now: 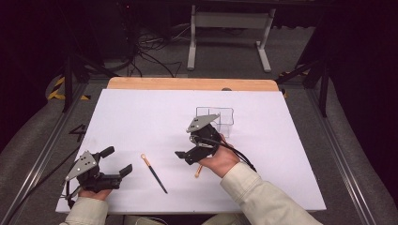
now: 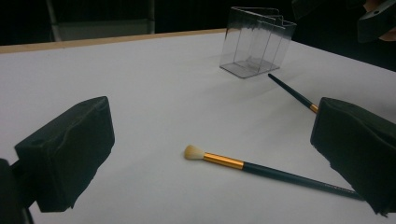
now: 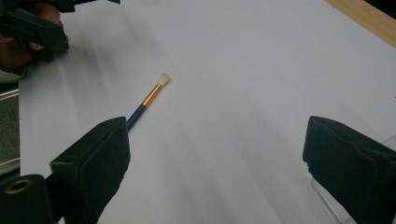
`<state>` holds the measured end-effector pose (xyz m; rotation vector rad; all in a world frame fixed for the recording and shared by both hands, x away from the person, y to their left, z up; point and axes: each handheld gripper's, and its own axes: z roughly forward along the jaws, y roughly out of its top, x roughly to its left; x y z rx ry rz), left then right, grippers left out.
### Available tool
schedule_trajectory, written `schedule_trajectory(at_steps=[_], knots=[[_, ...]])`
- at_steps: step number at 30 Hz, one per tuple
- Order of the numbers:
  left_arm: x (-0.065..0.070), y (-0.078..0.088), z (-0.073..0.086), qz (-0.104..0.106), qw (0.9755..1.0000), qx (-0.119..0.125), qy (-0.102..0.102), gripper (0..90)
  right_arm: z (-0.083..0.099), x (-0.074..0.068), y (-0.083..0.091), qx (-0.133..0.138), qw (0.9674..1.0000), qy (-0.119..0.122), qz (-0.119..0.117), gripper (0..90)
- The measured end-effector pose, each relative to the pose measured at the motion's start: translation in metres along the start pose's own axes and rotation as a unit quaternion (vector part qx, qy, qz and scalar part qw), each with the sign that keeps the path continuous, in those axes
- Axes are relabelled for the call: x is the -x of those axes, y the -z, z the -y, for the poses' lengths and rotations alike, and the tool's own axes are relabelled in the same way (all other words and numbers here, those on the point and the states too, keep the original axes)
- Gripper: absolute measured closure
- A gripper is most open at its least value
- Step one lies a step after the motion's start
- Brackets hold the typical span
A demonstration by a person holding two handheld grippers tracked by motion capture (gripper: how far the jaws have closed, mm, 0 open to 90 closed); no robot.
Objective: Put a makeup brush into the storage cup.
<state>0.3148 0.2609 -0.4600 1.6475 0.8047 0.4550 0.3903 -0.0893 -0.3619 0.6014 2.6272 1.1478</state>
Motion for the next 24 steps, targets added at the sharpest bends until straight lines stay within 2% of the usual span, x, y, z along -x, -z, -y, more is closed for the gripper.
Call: schedule_trajectory(at_steps=[10, 18, 24], knots=[[-0.001, -0.001, 0.0, -0.003, 1.0, -0.007, -0.004, 0.2, -0.01, -0.005, -0.013, -0.043, 0.999, 0.009, -0.004, 8.1], [-0.002, -0.001, 0.0, -0.003, 1.0, -0.007, -0.003, 0.2, -0.019, -0.011, -0.024, -0.079, 0.9967, 0.017, -0.013, 9.4], [-0.002, 0.0, 0.0, -0.004, 0.9999, -0.009, -0.005, 0.2, -0.025, -0.016, -0.034, -0.095, 0.9951, 0.021, -0.016, 9.6]])
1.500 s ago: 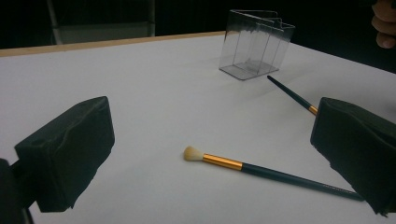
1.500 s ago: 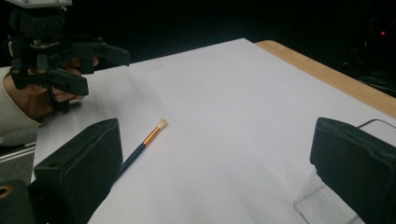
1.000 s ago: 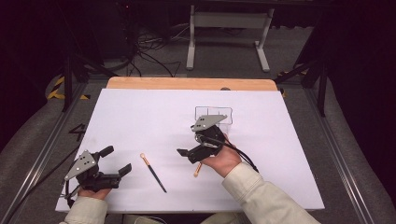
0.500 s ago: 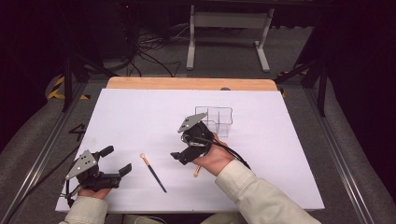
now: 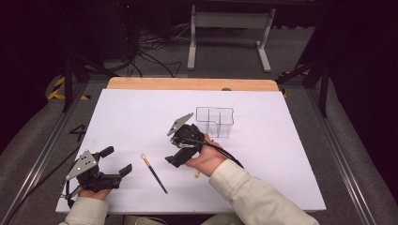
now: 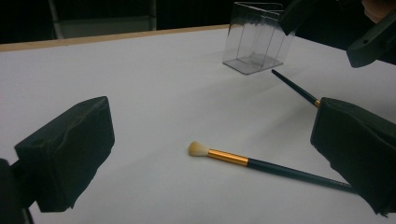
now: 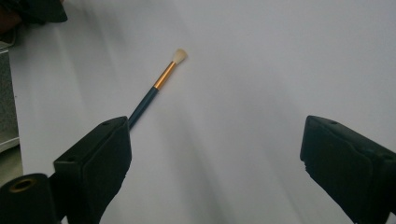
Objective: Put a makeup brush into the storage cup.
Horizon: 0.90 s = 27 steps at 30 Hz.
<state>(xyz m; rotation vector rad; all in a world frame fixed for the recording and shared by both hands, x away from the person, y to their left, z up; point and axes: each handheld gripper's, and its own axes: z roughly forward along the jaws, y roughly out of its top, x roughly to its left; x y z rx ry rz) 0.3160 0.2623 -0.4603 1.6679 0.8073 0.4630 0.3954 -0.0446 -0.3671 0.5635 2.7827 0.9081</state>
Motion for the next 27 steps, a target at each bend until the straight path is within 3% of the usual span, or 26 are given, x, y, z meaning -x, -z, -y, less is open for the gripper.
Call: schedule_trajectory(at_steps=[8, 27], knots=[[-0.001, -0.001, 0.001, -0.005, 1.0, -0.007, -0.005, 0.2, -0.007, -0.003, -0.013, -0.019, 0.9998, 0.001, -0.006, 11.3], [-0.005, -0.002, 0.0, -0.002, 0.9999, -0.004, 0.013, 0.3, -0.021, -0.015, -0.038, -0.062, 0.9979, 0.007, -0.018, 15.0]])
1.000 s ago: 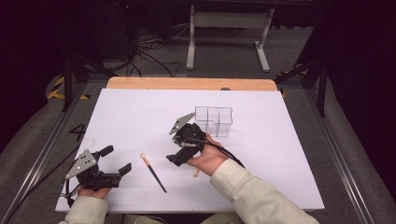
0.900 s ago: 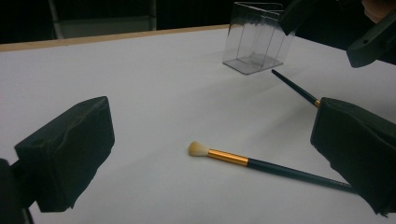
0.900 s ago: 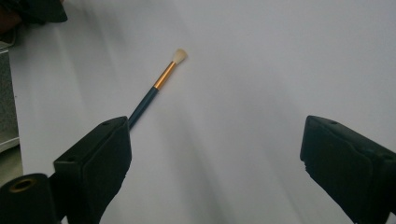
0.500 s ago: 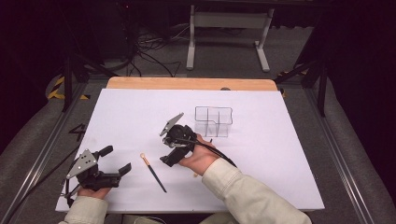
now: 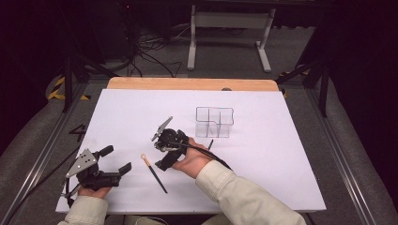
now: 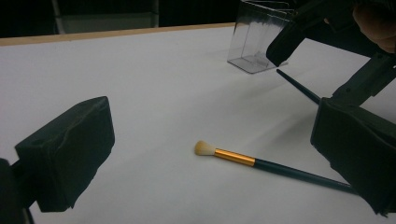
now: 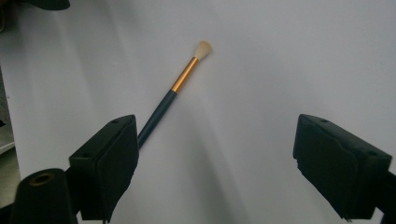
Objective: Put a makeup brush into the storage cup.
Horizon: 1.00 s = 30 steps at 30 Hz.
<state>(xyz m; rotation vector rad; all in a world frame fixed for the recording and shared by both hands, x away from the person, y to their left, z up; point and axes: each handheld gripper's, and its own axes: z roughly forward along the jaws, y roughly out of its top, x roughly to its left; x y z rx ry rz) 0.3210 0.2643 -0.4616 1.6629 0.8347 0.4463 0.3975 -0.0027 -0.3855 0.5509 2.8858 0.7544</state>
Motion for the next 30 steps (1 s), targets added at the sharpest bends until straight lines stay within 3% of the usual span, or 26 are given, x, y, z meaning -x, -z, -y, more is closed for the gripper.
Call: schedule_trajectory(at_steps=[30], knots=[[0.0, 0.002, 0.001, -0.006, 0.9999, -0.014, -0.002, 1.2, -0.006, -0.013, -0.037, -0.025, 0.9991, -0.011, -0.032, 16.7]])
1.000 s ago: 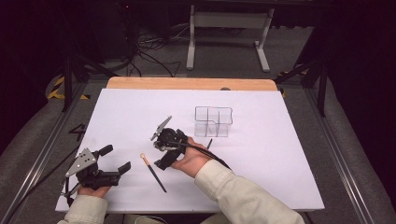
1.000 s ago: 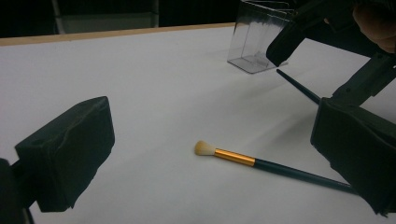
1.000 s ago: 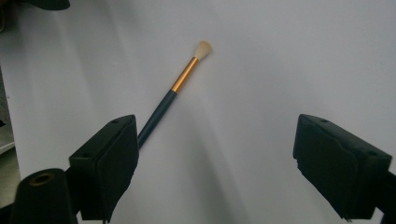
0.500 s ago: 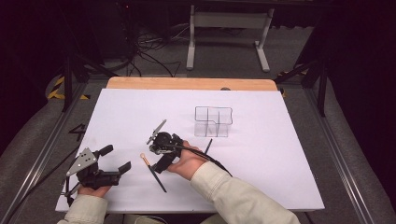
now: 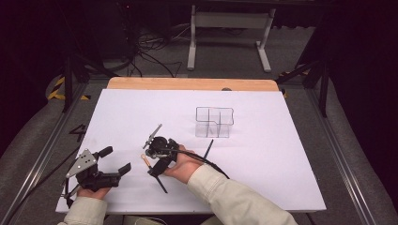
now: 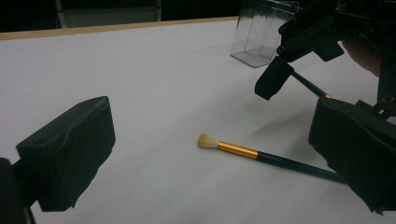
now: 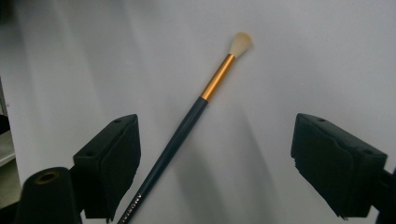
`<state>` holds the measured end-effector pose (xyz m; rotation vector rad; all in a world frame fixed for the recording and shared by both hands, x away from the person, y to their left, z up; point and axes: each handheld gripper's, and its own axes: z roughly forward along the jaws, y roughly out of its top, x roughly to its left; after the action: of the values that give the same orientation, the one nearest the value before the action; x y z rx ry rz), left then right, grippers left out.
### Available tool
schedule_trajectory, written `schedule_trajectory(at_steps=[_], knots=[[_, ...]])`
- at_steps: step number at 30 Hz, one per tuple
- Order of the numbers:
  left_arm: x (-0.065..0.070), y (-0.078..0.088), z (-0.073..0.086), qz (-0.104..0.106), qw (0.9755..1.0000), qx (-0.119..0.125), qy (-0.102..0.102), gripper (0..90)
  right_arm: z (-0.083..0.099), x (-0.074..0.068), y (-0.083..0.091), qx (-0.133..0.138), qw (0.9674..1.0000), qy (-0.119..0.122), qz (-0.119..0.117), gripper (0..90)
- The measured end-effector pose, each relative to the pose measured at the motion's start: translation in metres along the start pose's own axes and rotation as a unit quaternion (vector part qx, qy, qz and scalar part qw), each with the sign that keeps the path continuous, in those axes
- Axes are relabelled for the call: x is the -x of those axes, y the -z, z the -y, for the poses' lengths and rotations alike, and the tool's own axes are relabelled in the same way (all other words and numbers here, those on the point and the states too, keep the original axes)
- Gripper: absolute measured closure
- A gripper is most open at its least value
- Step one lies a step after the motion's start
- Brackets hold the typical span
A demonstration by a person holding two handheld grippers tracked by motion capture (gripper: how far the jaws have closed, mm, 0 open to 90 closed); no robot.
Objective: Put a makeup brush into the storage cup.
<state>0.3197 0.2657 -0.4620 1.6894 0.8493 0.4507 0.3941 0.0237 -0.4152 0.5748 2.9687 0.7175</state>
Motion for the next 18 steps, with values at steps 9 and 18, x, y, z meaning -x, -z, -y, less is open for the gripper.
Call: schedule_trajectory(at_steps=[9, 18], knots=[[0.0, -0.001, 0.0, -0.002, 1.0, 0.0, 0.003, 1.3, -0.002, -0.006, -0.009, -0.011, 0.9999, 0.0, 0.008, 20.1], [-0.001, -0.001, 0.0, -0.002, 1.0, -0.001, 0.002, 1.4, -0.003, -0.008, -0.014, -0.024, 0.9995, 0.002, 0.02, 25.4]])
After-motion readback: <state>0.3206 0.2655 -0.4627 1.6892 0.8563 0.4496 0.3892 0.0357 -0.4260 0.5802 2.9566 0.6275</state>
